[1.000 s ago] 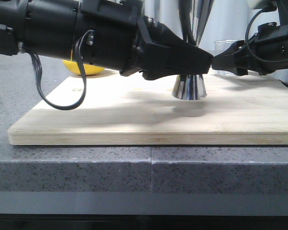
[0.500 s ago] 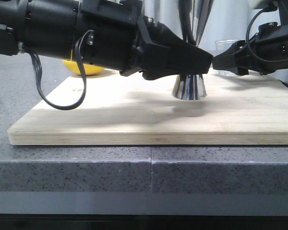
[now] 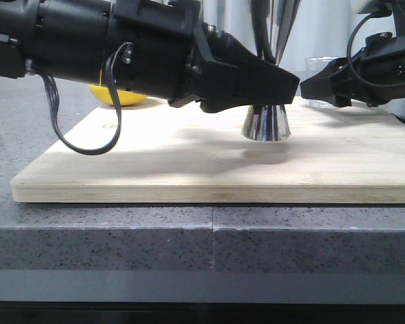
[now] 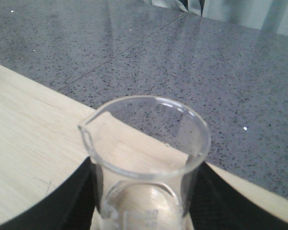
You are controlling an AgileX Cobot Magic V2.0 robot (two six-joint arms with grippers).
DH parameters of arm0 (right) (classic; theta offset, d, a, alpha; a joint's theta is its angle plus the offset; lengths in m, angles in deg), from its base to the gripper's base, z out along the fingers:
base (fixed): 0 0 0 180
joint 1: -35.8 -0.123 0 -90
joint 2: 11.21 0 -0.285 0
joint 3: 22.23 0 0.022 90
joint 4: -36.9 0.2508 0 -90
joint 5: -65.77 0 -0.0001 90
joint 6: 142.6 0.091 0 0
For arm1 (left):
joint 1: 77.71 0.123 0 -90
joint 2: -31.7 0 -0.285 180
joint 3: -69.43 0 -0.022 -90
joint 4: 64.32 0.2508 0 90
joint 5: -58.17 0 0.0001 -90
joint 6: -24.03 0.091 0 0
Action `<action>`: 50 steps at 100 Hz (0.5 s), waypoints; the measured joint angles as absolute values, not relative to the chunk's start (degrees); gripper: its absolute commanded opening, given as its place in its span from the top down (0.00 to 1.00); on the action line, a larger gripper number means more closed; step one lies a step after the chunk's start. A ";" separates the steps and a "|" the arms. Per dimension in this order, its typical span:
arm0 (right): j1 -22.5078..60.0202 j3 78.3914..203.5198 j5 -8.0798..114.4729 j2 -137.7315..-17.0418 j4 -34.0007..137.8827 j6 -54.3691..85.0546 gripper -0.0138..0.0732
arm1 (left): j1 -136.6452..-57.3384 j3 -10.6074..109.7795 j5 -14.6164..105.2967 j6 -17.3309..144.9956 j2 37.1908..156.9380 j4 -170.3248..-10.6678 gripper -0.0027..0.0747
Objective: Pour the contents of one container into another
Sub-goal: 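Open the right gripper and withdraw it from the beaker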
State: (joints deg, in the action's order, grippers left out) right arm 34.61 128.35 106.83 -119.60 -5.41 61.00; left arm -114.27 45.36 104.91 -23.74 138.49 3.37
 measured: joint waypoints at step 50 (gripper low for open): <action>34.87 127.28 107.75 -119.63 -5.13 61.00 0.25 | -114.27 45.36 104.91 -23.74 138.49 3.37 0.99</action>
